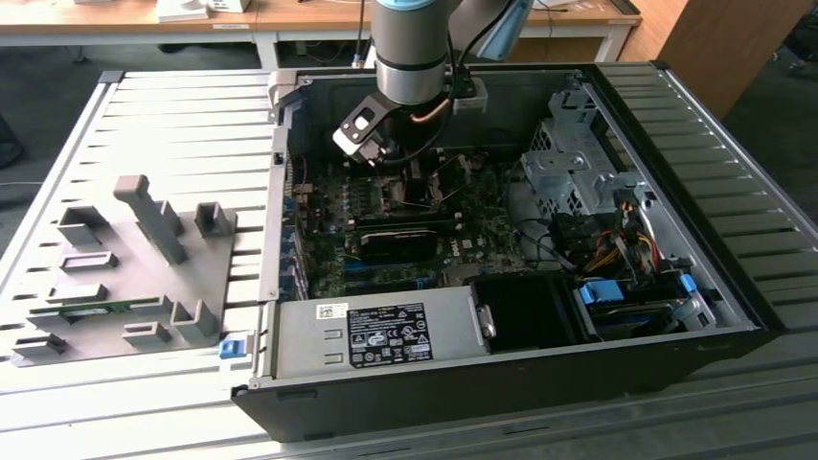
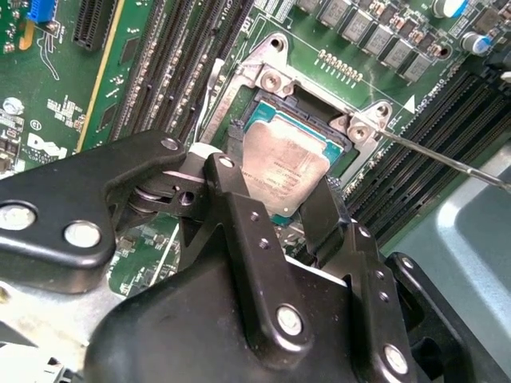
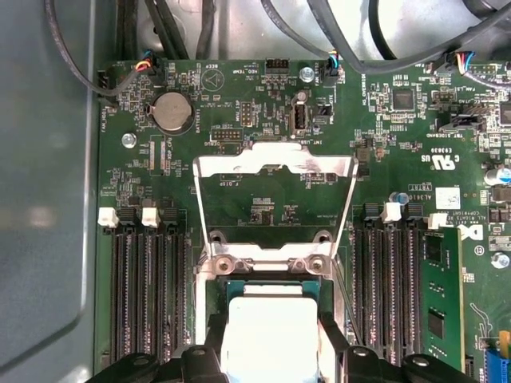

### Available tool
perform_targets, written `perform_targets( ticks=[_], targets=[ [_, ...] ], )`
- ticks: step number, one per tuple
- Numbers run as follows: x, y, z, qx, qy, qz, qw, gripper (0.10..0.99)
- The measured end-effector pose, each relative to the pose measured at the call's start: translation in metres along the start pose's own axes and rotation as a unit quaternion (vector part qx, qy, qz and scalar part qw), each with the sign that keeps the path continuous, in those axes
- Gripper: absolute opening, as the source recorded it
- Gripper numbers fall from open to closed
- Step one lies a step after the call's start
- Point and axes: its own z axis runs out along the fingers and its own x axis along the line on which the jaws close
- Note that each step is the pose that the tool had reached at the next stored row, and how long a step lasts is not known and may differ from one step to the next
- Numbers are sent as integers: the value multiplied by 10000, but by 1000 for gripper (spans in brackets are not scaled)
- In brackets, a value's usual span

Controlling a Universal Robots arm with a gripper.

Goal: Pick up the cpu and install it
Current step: 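Place the cpu into insertion slot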

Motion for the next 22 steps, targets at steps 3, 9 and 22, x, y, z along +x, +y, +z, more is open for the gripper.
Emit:
perform_targets(
  ticks=[3, 9, 22],
  targets=[
    [-1, -1, 2, 1, -1, 0, 10000, 529],
    [-2, -5, 21, 4, -3, 0, 10000, 529],
    [-1, -7, 39, 3, -1, 0, 10000, 529]
  ],
)
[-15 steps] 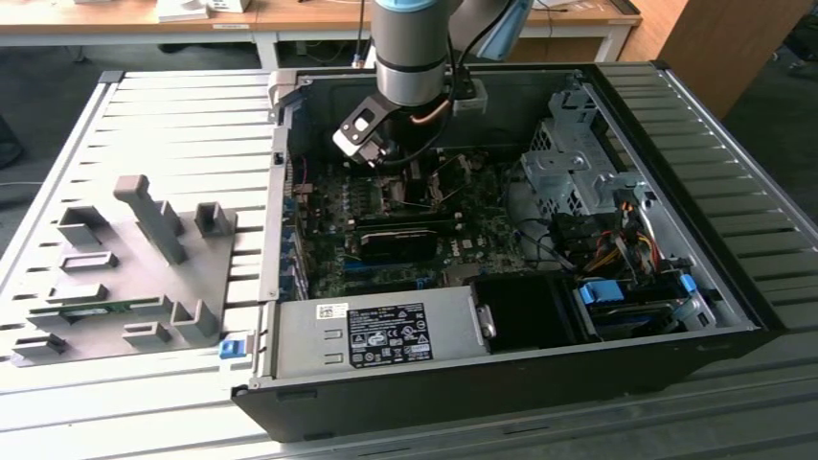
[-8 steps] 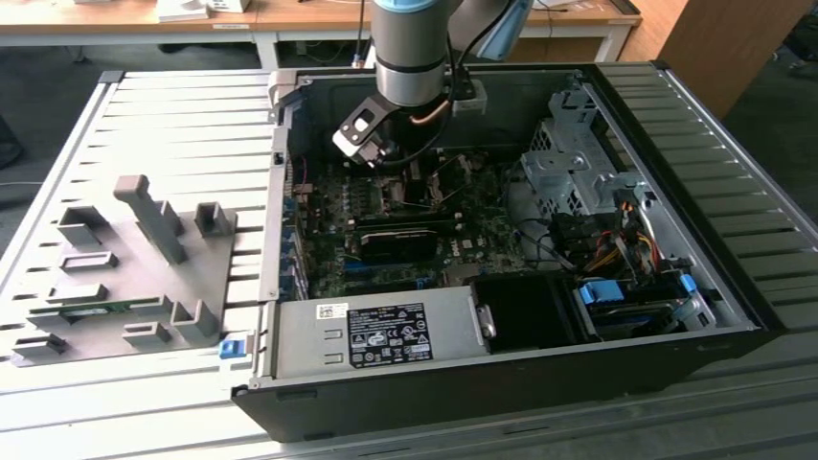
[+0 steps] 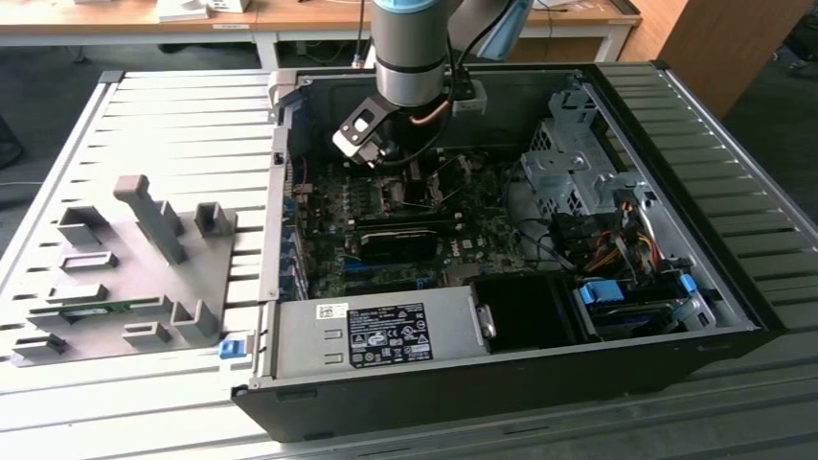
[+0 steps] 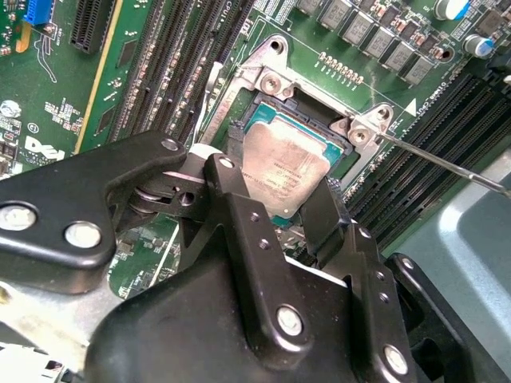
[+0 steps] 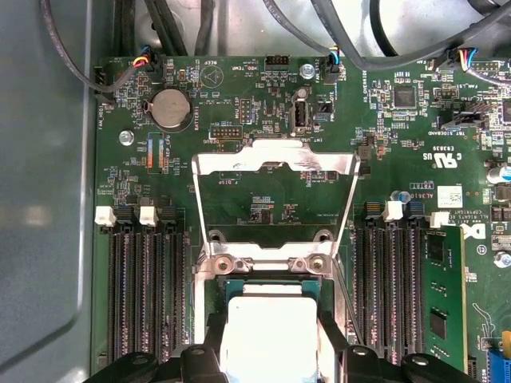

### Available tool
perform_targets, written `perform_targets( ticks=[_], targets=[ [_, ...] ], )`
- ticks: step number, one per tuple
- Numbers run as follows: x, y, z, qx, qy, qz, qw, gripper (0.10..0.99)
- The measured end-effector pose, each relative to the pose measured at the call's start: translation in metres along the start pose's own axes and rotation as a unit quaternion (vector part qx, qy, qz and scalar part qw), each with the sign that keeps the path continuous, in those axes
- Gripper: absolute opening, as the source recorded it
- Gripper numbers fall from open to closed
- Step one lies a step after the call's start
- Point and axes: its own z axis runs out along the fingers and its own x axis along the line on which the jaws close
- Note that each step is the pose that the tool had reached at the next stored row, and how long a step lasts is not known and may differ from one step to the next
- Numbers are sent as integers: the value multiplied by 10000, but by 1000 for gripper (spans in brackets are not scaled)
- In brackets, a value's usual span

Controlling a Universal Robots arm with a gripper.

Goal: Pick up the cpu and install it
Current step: 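Place the cpu into insertion slot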

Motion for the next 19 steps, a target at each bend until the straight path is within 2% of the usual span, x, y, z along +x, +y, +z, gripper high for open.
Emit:
perform_targets(
  ticks=[3, 6, 19],
  targets=[
    [0, 0, -1, 0, 1, 0, 10000, 529],
    [0, 0, -7, -2, 31, 2, 10000, 529],
    [0, -5, -25, 0, 32, 2, 10000, 529]
  ],
)
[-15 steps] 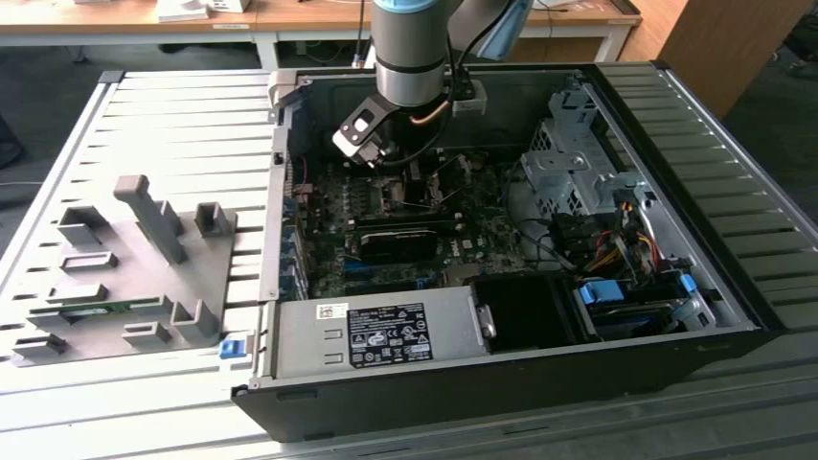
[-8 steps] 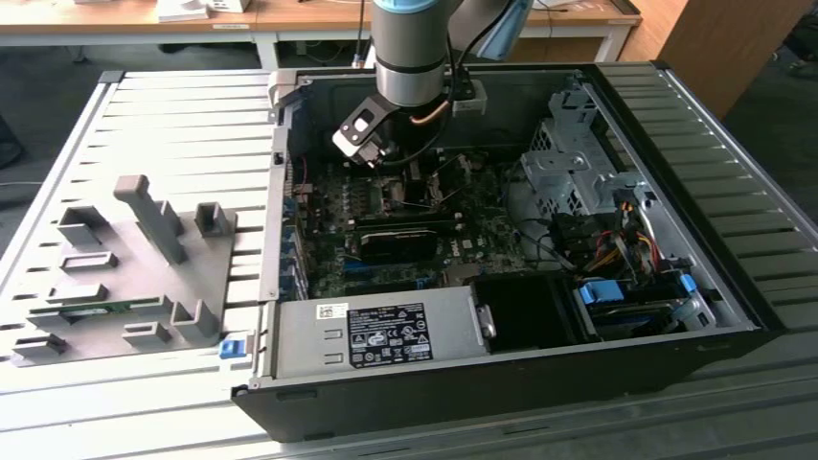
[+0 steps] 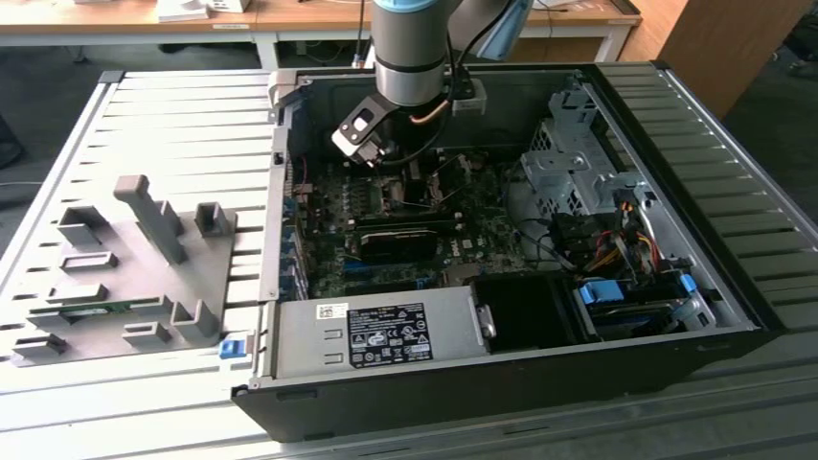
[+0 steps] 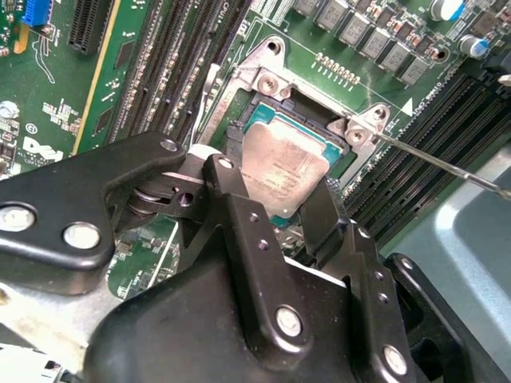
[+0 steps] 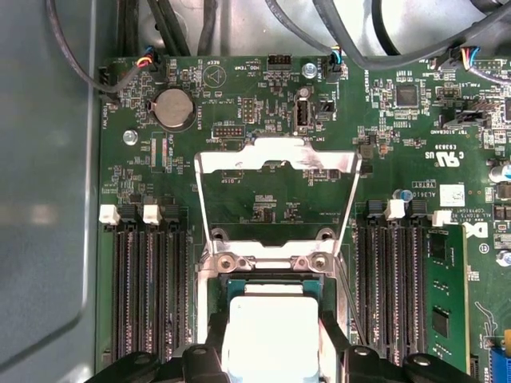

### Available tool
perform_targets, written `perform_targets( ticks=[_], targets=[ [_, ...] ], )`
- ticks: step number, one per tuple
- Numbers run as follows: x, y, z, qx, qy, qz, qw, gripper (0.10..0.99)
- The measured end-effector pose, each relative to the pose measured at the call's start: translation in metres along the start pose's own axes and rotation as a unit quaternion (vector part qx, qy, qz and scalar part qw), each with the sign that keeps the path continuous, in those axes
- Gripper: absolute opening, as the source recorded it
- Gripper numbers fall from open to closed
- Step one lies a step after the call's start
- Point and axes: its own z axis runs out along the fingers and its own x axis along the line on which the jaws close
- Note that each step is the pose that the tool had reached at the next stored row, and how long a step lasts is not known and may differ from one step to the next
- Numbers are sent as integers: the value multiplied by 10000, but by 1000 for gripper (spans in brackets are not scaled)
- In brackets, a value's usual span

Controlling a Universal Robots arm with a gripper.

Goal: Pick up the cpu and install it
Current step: 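Place the cpu into insertion slot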

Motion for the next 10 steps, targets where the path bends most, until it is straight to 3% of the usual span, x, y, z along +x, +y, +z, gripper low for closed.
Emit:
perform_targets(
  ticks=[10],
  targets=[
    [-1, 4, 11, 3, 3, -49, 10000, 529]
  ],
)
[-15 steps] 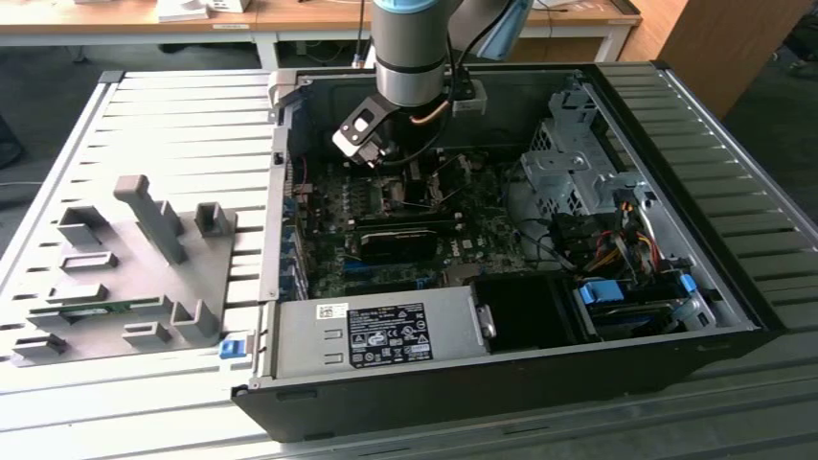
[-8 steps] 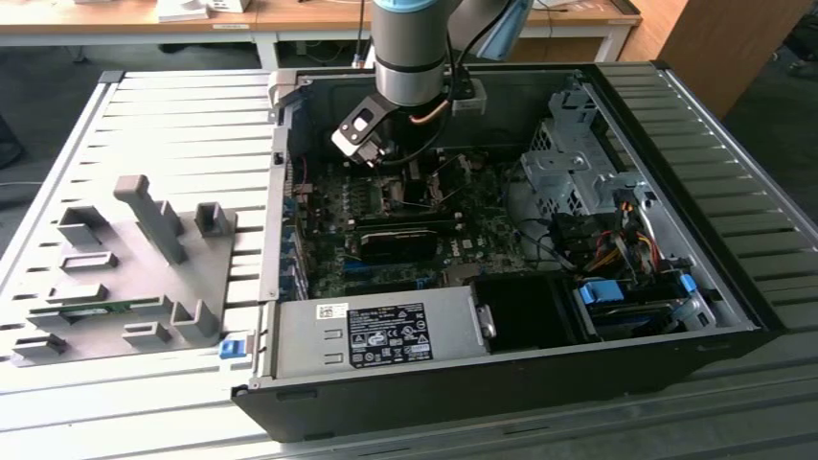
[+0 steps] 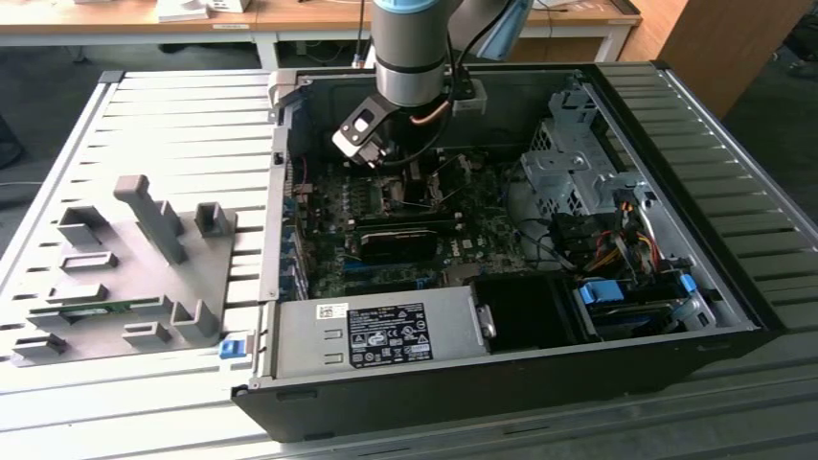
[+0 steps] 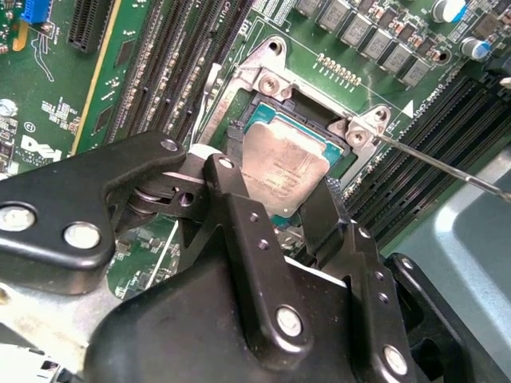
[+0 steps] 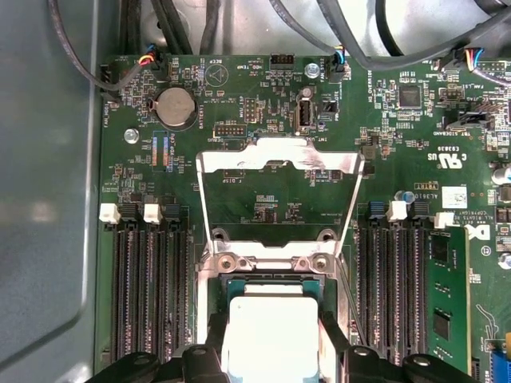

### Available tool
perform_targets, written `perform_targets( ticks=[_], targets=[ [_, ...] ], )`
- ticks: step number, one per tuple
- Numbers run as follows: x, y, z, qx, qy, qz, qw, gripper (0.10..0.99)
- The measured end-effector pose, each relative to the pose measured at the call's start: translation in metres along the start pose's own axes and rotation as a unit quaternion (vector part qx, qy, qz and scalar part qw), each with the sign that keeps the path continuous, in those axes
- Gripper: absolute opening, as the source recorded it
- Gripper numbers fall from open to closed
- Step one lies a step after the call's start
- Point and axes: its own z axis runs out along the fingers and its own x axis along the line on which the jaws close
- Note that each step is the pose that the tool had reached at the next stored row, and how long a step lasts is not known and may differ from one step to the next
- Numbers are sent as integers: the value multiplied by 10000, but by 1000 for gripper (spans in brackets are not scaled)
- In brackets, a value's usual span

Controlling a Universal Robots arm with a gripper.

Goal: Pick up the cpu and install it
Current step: 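Place the cpu into insertion slot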

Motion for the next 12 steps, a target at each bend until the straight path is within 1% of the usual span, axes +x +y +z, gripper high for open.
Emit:
perform_targets(
  ticks=[12],
  targets=[
    [1, 0, 10, -1, 3, 0, 10000, 529]
  ],
)
